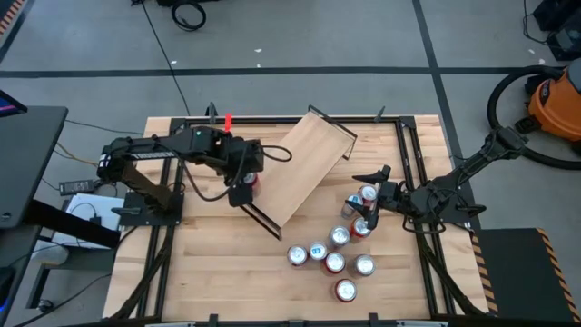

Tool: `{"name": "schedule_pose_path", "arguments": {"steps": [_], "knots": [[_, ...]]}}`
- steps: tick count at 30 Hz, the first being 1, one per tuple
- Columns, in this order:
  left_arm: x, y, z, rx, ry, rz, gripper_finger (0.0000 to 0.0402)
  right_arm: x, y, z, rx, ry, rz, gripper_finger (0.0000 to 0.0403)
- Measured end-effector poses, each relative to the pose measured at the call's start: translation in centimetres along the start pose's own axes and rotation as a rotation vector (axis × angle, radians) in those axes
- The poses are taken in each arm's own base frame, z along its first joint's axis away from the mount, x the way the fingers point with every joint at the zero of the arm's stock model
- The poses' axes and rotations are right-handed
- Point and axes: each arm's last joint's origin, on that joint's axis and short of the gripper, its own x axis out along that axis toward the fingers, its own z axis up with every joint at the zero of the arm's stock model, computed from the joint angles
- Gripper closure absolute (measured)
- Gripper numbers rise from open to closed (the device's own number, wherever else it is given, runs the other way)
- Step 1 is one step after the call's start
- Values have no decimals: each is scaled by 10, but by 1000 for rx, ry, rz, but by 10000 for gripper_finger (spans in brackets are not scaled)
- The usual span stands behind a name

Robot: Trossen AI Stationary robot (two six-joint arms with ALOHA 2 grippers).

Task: Place canned beverage on shelf
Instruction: Put the left red-black soda can on the shelf, then put the bottom blue soda can on the shelf

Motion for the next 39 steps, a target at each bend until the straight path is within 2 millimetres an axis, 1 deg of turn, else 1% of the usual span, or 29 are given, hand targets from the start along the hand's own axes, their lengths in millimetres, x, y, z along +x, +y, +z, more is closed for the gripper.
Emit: {"name": "schedule_pose_path", "arguments": {"steps": [3, 9, 13, 19, 25, 28, 31, 35, 39], "knots": [[1, 0, 1, 0, 0, 0, 79, 1, 0, 0, 0, 1, 2, 29], [2, 1, 1, -9, -3, 24, 41, 1, -1, 0, 0, 1, 0, 29], [-2, 1, 3, -19, -17, 23, 27, 1, -1, 0, 0, 1, -1, 29], [-25, 1, 10, -24, -107, 23, 24, 1, -1, 0, 0, 1, -2, 29], [-55, -4, 15, 31, -240, 133, 24, 1, -1, 0, -2, 1, -2, 29], [-62, -17, 19, 82, -322, 140, 24, 1, -1, 0, -8, 1, -2, 29], [-61, -39, 26, 156, -393, 115, 24, 1, -1, 0, -12, 1, -3, 29], [-52, -71, 32, 253, -443, 89, 31, 1, -1, 0, -15, 1, -9, 29], [-37, -99, 33, 250, -403, 36, 40, 1, -1, 0, -10, 1, -7, 29]]}}
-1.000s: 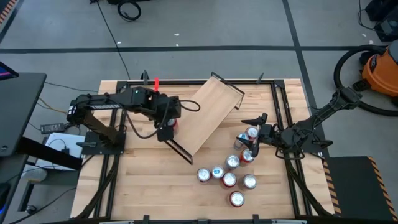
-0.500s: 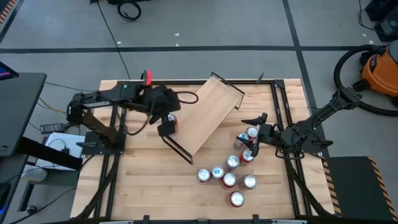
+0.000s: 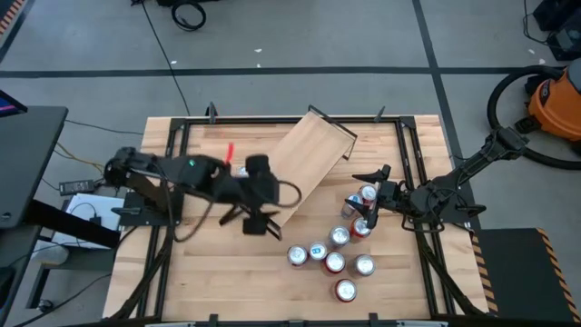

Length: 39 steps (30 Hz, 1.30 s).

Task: Place canned beverage on shelf
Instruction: Put the bottom blue soda can on the shelf

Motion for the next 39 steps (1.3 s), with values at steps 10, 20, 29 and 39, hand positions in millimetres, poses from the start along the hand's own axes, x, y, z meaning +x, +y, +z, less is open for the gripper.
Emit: {"name": "schedule_pose_path", "arguments": {"steps": [10, 20, 29, 39], "knots": [[61, -91, -2, 50, 79, -158, 47, 0, 0, 0, 1, -1, 1, 29], [98, -121, -5, 11, 101, -210, 47, 0, 0, 1, 5, -4, -4, 29], [97, -119, 22, -10, 76, -207, 47, 4, -5, 0, 5, -1, -35, 29], [107, -109, 32, -98, 101, -153, 47, 4, -4, -2, -2, 16, -22, 29]]}}
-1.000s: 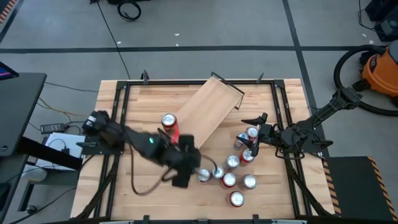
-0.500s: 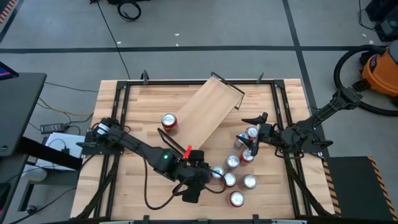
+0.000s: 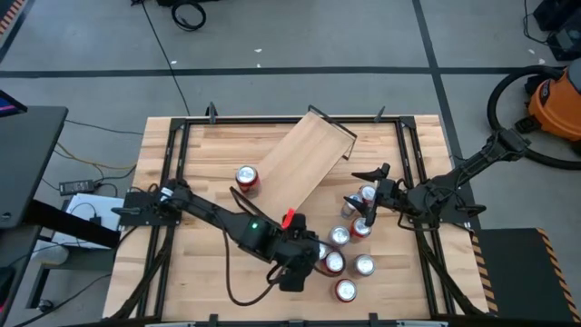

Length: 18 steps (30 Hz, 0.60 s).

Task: Place canned beverage on shelf
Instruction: Put the bottom blue soda can on the shelf

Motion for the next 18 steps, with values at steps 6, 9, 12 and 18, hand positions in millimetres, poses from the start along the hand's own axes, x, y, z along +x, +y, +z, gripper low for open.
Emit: {"name": "schedule_pose_path", "arguments": {"steps": [6, 9, 12, 18], "knots": [[19, 6, 5, 27, -13, 16, 47, 0, 0, 0, 12, -2, 0, 29], [25, 3, 1, 81, 14, 17, 47, 0, 0, 0, 14, -1, 0, 29], [25, 3, 3, 92, 2, 13, 47, 0, 0, 0, 11, 2, 0, 29], [25, 4, 4, 72, -9, -4, 47, -1, 1, -1, -6, 4, 7, 29]]}}
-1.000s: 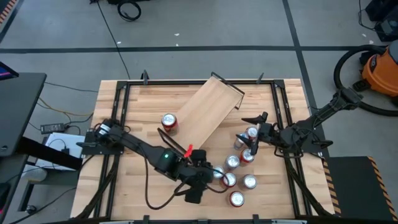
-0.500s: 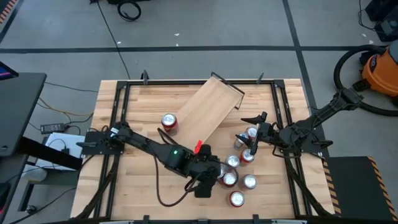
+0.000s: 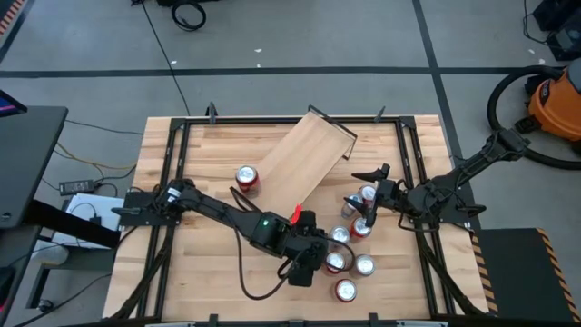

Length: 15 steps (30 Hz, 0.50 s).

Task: Place canned beverage on shelf
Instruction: Put the bottom blue soda can on the shelf

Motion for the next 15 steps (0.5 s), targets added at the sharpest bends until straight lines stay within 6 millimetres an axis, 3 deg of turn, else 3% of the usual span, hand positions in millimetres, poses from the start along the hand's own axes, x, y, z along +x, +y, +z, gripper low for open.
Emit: {"name": "schedule_pose_path", "arguments": {"steps": [8, 15], "knots": [[4, 15, 3, -148, 9, -3, 47, 0, 0, 0, -13, -1, -3, 29], [27, 11, -3, -73, 55, 43, 47, 0, 0, 0, -16, 1, -7, 29]]}}
